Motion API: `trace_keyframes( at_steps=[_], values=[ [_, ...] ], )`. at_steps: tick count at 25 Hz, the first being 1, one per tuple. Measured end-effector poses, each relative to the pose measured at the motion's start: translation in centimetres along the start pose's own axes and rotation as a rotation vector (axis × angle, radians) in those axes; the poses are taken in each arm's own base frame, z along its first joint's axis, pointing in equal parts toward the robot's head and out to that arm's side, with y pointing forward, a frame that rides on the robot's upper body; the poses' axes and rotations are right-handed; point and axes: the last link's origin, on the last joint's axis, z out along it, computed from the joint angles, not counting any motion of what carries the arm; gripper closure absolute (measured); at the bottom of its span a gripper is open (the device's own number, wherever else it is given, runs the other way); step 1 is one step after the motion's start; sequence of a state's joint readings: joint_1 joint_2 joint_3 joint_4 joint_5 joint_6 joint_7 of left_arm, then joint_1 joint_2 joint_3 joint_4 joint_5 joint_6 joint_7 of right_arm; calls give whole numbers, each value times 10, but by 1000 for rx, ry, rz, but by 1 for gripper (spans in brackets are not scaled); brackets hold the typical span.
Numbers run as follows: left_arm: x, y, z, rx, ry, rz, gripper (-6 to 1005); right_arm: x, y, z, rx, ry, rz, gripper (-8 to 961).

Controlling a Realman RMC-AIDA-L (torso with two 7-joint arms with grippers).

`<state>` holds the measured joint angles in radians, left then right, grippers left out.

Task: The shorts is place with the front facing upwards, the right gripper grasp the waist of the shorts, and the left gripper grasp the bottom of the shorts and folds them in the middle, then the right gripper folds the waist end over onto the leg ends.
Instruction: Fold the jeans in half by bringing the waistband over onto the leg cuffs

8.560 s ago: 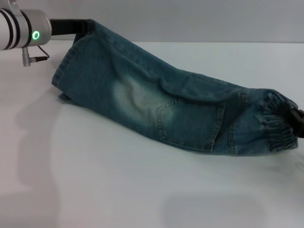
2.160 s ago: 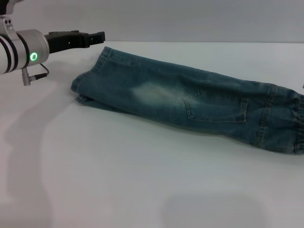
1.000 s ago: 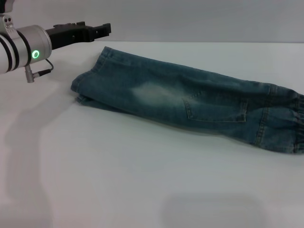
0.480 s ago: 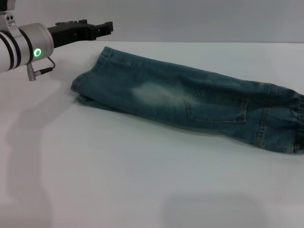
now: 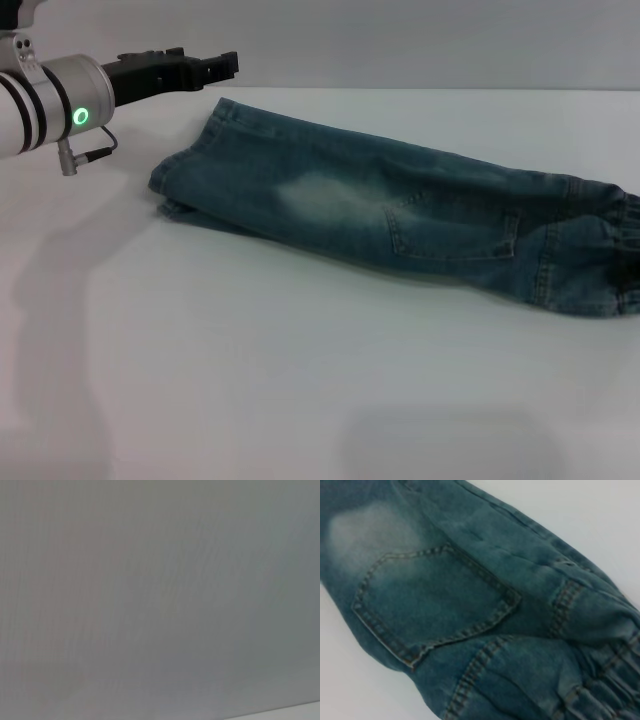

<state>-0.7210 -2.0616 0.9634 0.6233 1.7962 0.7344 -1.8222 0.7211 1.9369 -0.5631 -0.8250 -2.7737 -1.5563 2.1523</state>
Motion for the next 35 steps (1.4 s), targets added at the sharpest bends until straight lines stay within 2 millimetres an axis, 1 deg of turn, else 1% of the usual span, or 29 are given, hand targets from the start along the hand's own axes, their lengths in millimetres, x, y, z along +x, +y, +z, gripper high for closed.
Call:
trace_keyframes(
  at_steps=[3, 6, 14, 18, 20, 22, 23, 28, 31, 34, 35],
  values=[
    [0, 0, 0, 1, 0, 2, 153, -3, 5, 4, -17, -9, -22, 417],
    [0, 0, 0, 2, 0, 2, 153, -6, 9, 7, -31, -17, -51, 450],
    [-1, -1, 0, 4, -1, 4, 154, -2, 9, 10, -34, -6, -81, 537],
    [-2, 2, 0, -13, -6, 26, 155, 1, 10, 12, -40, 6, -81, 715],
    [-3, 10, 3, -48, -14, 52, 155, 5, 9, 13, -42, 8, -74, 799],
    [-7, 25, 8, -99, -19, 92, 155, 7, 9, 13, -47, 6, -66, 877],
    [-10, 35, 12, -134, -19, 118, 155, 9, 8, 12, -47, 6, -63, 877],
    [-27, 70, 26, -215, -2, 289, 155, 17, 11, 12, -86, 8, -48, 877],
    [-39, 85, 29, -240, 28, 381, 154, 20, 16, 8, -143, -6, -42, 877],
    [-51, 95, 28, -256, 67, 475, 154, 23, 23, 2, -211, -19, -40, 877],
    [-56, 99, 27, -255, 103, 532, 154, 23, 26, -2, -235, -23, -44, 877]
  ],
)
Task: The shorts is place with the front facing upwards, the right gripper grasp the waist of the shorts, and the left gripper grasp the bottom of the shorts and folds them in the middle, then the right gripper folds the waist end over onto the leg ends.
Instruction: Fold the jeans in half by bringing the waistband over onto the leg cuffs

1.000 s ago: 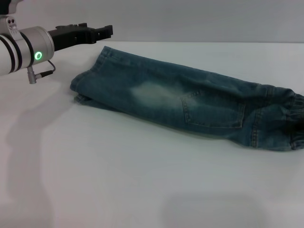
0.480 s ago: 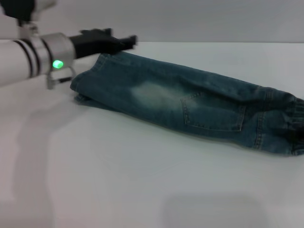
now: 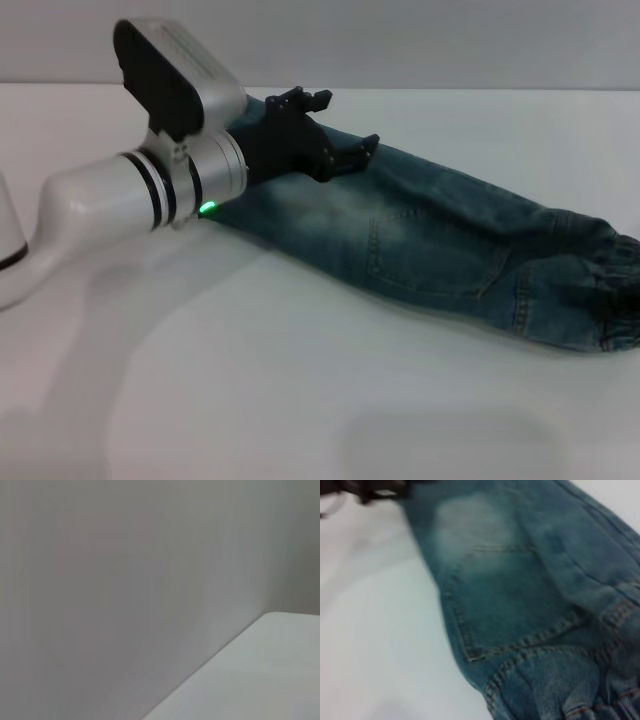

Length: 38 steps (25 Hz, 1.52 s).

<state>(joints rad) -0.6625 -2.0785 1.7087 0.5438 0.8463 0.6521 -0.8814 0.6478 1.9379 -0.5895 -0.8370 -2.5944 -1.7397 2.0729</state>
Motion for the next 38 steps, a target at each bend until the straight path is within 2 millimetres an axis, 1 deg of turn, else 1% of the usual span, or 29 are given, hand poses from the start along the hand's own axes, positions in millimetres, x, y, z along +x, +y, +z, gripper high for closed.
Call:
trace_keyframes(
  at_steps=[3, 7, 11, 15, 21, 27, 35, 38],
  values=[
    [-1, 5, 0, 8, 22, 44, 154, -4, 12, -11, -60, -13, -24, 877],
    [-4, 9, -1, 25, 41, 54, 153, -9, 30, -29, -128, -26, -54, 877],
    [-9, 11, -2, 23, 30, 61, 153, -11, 39, -42, -145, -31, -69, 877],
    [-13, 20, -1, -10, 15, 73, 153, -11, 42, -50, -154, -50, -73, 877],
    [-26, 42, 0, -91, -34, 113, 154, -14, 46, -58, -175, -68, -91, 876],
    [-33, 56, -3, -123, -44, 91, 155, -19, 47, -64, -158, -88, -99, 876],
    [-34, 76, -2, -177, -35, 70, 154, -33, 47, -69, -150, -124, -114, 876],
    [-34, 80, -2, -188, -35, 68, 153, -40, 49, -68, -157, -136, -125, 876]
  ],
)
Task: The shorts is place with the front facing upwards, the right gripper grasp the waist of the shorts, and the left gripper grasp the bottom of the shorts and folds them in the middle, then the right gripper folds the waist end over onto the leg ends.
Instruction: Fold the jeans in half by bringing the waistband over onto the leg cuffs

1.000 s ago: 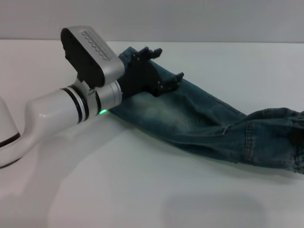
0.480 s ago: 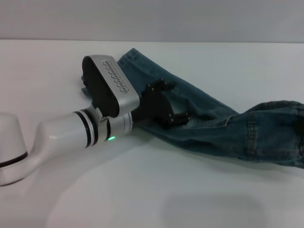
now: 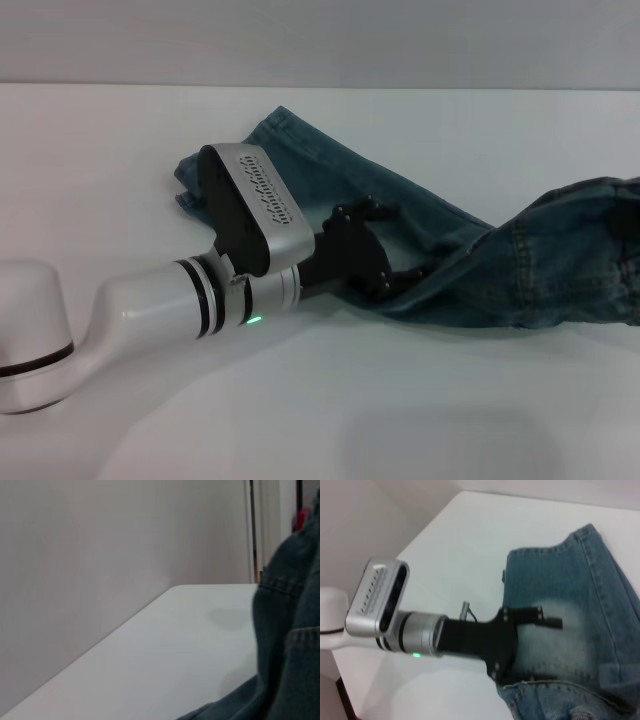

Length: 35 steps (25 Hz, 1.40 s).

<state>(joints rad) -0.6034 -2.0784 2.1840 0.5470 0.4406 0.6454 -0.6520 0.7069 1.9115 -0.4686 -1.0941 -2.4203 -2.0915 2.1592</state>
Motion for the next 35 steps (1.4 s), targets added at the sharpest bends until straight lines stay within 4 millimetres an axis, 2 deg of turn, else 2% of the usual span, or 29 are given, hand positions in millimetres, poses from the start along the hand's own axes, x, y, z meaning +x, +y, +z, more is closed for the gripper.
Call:
trace_keyframes(
  at_steps=[10, 19, 26, 35],
  values=[
    [1, 13, 3, -43, 3, 5, 154, -22, 3, 10, -32, -26, -42, 877],
    [10, 29, 4, -77, 47, -8, 153, -42, 10, 22, -84, -13, -79, 877],
    [20, 42, 4, -90, 98, -42, 155, -51, 14, 33, -102, 29, -111, 877],
    [22, 46, 5, -101, 104, -98, 154, -57, 17, 35, -105, 39, -129, 878]
  ],
)
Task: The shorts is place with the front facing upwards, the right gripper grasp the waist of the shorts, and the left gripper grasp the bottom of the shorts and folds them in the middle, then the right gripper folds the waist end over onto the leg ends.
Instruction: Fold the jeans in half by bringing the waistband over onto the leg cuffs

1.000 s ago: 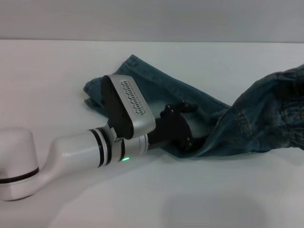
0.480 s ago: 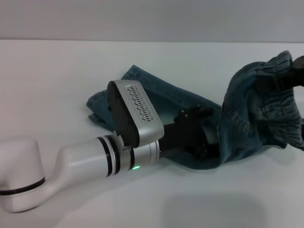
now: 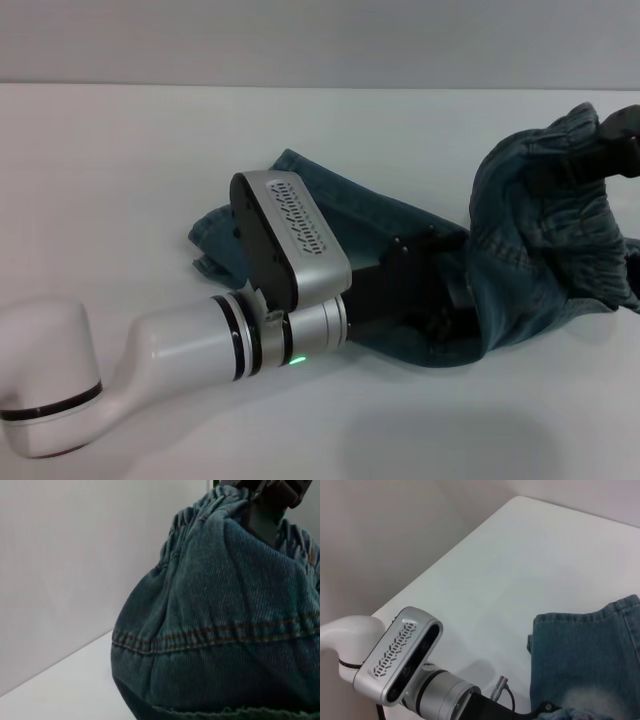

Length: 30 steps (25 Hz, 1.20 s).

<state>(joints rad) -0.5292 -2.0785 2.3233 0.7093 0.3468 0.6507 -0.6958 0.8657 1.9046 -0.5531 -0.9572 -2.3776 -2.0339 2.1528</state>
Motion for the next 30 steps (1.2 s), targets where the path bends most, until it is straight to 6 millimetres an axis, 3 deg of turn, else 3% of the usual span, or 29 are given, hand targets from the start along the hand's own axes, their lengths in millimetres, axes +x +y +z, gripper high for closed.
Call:
trace_keyframes(
  at_steps=[14, 22, 30],
  values=[
    [-2, 11, 2, -21, 1, -34, 153, -7, 2, 6, -20, 28, -15, 877],
    [-3, 20, 3, -38, 7, -98, 154, -7, 2, 21, -56, 62, 1, 878],
    [-7, 8, 0, 4, -3, -107, 155, -8, 1, 29, -50, 85, -8, 877]
  ],
)
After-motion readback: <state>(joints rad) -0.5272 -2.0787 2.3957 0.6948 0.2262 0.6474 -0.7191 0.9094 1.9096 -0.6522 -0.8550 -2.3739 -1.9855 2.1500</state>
